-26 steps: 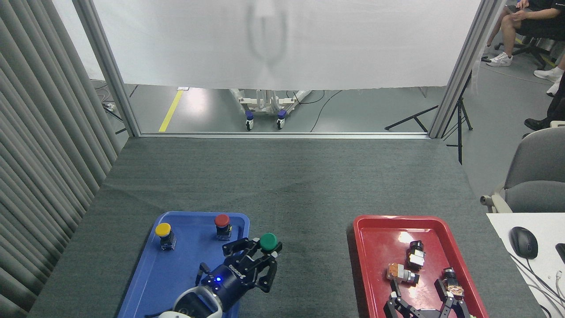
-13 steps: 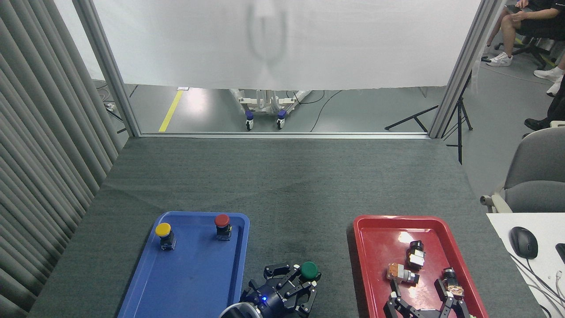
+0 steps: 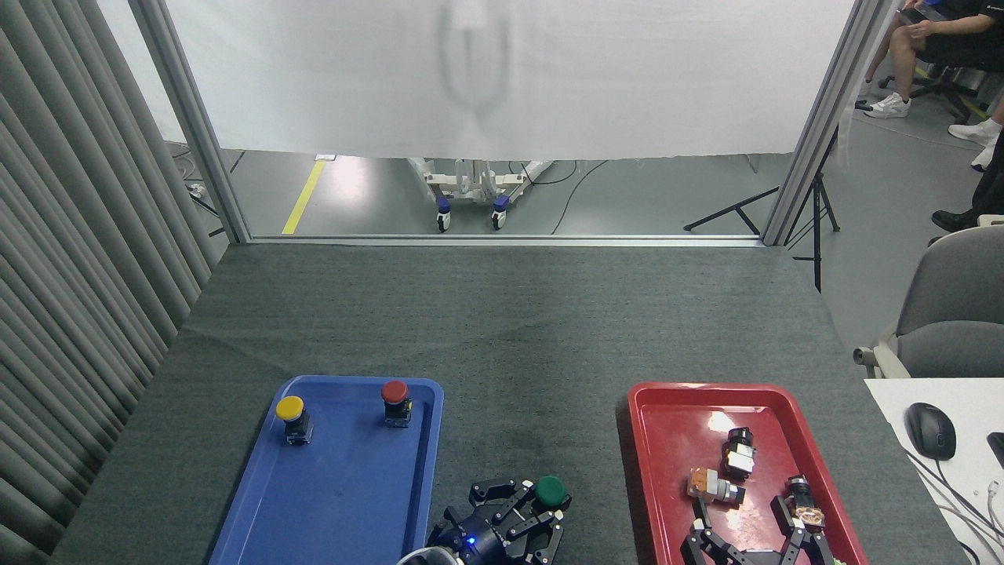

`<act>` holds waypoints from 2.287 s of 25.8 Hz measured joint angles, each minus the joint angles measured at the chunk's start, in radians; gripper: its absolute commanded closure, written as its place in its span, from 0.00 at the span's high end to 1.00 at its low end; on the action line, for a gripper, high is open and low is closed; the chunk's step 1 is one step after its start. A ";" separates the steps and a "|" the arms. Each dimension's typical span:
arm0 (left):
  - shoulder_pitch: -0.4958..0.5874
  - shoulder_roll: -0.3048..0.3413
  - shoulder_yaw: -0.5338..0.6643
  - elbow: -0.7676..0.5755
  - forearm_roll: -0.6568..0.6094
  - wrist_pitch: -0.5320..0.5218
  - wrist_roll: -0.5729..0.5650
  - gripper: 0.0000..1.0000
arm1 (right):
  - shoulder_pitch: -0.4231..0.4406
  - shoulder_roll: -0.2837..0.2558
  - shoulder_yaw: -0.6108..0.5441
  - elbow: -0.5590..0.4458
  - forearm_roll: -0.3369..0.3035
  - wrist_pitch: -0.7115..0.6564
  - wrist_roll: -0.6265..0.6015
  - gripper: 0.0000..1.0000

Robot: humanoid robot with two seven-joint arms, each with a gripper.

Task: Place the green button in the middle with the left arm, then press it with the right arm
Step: 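Carry the green button off the blue tray toward the table middle, then release the green button and withdraw the left hand to the tray, then move the right hand over the green button and press down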

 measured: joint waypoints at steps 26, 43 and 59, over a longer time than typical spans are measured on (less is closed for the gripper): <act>0.435 0.081 0.391 -0.601 0.034 0.390 0.053 0.99 | -0.052 0.032 0.179 0.023 0.071 0.111 0.004 0.58; 0.448 0.085 0.453 -0.597 0.103 0.404 0.081 0.99 | -0.220 0.105 0.475 0.200 0.145 0.260 0.041 0.08; 0.455 0.089 0.457 -0.597 0.110 0.401 0.079 0.99 | -0.241 0.124 0.484 0.290 0.146 0.281 0.052 0.00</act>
